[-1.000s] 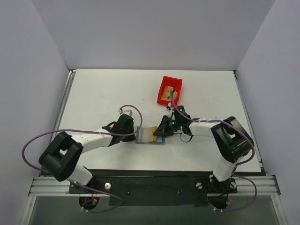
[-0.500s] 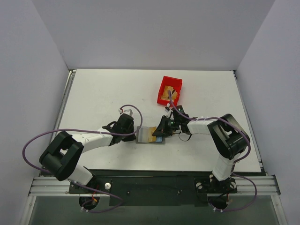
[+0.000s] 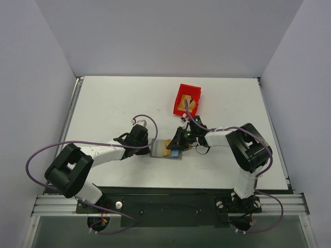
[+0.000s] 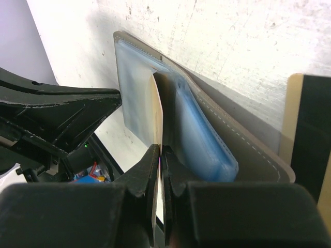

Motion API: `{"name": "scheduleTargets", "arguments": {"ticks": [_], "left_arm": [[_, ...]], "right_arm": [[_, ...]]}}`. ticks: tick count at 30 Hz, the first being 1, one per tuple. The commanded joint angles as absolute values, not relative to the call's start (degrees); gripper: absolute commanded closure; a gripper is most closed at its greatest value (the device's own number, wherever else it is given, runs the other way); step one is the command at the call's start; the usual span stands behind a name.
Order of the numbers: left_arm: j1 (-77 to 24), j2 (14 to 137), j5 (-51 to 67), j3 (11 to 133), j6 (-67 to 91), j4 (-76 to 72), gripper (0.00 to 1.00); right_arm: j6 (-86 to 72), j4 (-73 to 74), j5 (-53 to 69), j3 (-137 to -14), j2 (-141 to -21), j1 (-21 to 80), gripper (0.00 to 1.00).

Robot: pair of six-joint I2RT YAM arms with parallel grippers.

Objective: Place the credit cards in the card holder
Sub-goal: Insert the credit card into the card holder.

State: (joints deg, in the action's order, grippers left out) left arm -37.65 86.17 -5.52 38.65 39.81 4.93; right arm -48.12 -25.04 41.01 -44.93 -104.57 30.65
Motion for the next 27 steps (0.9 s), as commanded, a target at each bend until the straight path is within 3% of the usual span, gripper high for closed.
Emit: {"name": "scheduleTargets", "arguments": {"ticks": [1,13,27], "left_arm": [[-37.62,87.45,-4.39,39.90,39.46,4.57,1.00],[-37.62,87.10,-3.60,39.11,39.81,4.40,1.00],[-37.62,86.84,-3.25,38.41,40.34,2.99,1.00]], "right_arm": [[-48.78,-27.33,41.40,-46.06,-106.61,31.20,1.00],[-51.59,-30.32,37.53,-45.44,-107.31,31.82,1.00],[-50.10,-29.54,41.13,-49.22,-110.39,36.21,1.00]]}}
